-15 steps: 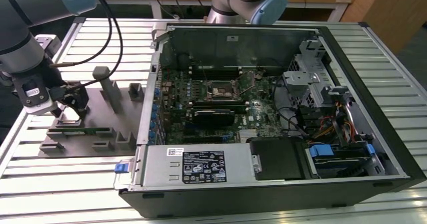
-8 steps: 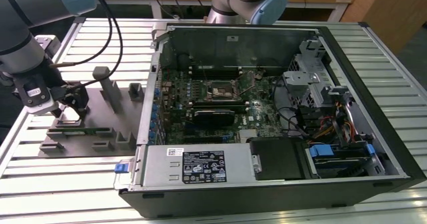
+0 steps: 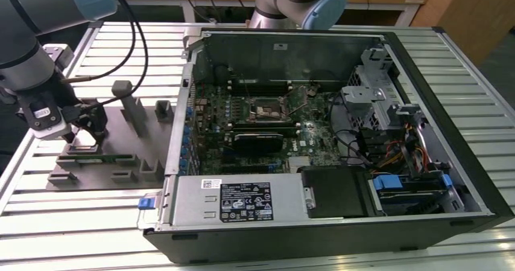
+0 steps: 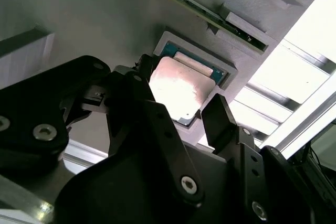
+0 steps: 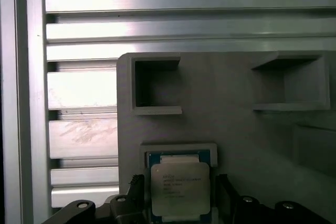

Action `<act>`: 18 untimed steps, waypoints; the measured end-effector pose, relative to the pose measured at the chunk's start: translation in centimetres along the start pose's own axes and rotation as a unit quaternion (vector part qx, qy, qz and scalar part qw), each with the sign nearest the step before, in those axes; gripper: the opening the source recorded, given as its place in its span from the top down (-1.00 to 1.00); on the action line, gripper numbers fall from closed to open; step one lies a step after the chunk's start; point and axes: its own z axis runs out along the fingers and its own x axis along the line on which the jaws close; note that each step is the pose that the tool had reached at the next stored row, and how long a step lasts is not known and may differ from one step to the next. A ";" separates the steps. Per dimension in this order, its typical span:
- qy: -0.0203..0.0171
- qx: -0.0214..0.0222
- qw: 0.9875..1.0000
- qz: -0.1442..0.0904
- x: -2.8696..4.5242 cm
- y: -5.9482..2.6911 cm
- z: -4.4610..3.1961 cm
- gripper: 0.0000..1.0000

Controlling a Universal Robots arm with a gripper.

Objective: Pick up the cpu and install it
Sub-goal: 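Pick up the cpu and move it towards the insertion slot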

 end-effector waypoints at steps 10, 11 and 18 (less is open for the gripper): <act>0.000 -0.002 1.000 0.000 0.01 -0.01 0.39 -0.29; 0.000 -0.002 1.000 0.000 0.01 -0.01 0.40 -0.29; 0.000 -0.002 1.000 0.000 0.01 -0.01 0.28 -0.29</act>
